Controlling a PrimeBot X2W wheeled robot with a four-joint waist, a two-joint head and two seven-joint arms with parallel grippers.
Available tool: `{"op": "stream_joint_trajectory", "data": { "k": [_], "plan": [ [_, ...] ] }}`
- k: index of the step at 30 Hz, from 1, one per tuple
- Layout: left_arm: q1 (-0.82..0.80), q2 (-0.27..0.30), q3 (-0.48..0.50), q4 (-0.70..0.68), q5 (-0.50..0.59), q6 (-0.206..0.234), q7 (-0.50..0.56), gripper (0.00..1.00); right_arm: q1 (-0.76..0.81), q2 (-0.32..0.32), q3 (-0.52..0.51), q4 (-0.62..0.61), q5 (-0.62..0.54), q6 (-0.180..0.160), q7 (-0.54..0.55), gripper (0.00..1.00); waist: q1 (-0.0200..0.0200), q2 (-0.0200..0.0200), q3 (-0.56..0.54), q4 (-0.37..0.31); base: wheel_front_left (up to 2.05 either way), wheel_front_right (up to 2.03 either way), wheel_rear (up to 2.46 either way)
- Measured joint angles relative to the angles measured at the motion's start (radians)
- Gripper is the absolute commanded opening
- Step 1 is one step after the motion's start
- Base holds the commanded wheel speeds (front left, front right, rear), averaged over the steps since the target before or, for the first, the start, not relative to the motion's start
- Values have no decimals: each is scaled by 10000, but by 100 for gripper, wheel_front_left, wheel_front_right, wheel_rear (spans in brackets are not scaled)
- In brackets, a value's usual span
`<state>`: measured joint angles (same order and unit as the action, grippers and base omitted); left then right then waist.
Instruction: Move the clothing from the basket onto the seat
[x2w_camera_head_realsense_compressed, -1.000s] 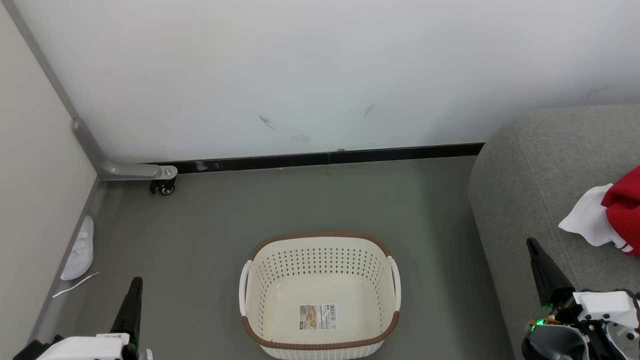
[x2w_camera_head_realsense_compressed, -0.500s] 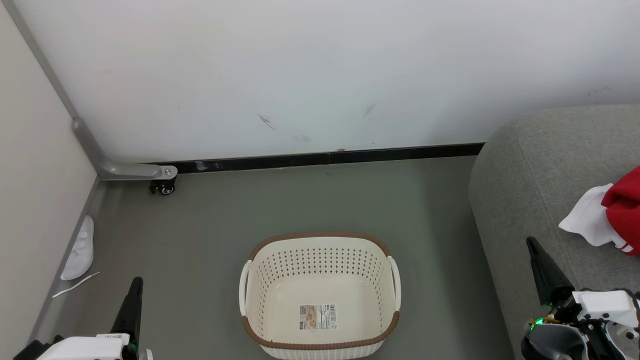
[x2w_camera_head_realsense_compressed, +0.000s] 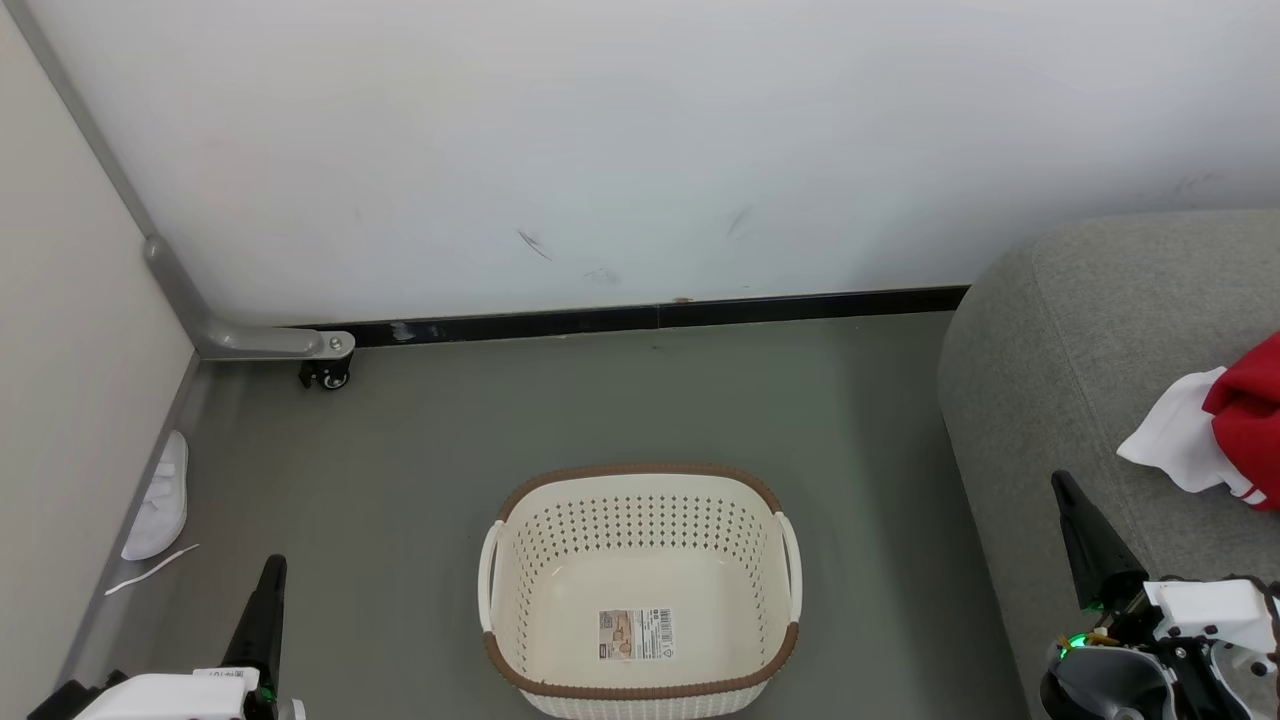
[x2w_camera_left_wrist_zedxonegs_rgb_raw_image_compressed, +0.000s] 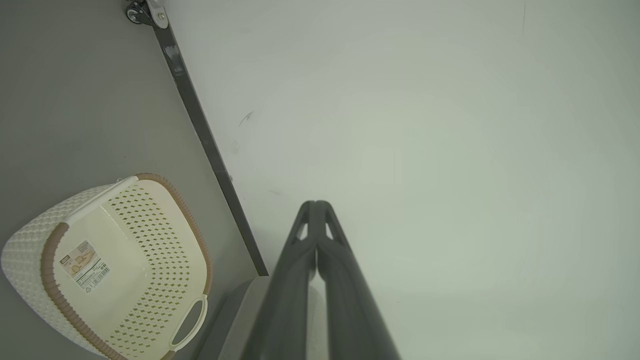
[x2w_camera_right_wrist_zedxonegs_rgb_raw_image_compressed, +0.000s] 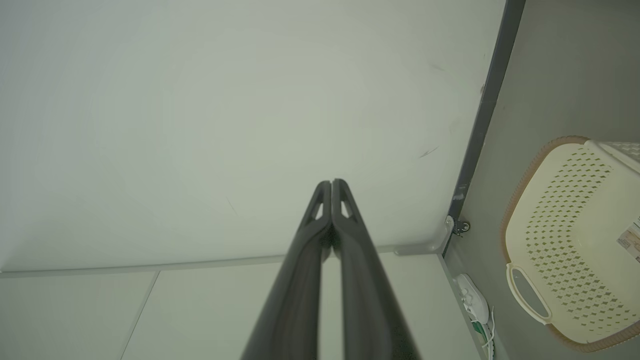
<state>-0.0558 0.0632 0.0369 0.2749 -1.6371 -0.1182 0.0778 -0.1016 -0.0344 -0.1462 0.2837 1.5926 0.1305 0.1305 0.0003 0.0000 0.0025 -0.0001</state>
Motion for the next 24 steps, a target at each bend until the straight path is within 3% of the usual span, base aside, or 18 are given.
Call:
{"op": "stream_joint_trajectory", "data": {
  "k": [24],
  "plan": [
    [-1,-2,13,13,0,0,0,0,17,0,27,-77,2,0,-81,0,-1,0,1,1,0,0,0]
  ]
}}
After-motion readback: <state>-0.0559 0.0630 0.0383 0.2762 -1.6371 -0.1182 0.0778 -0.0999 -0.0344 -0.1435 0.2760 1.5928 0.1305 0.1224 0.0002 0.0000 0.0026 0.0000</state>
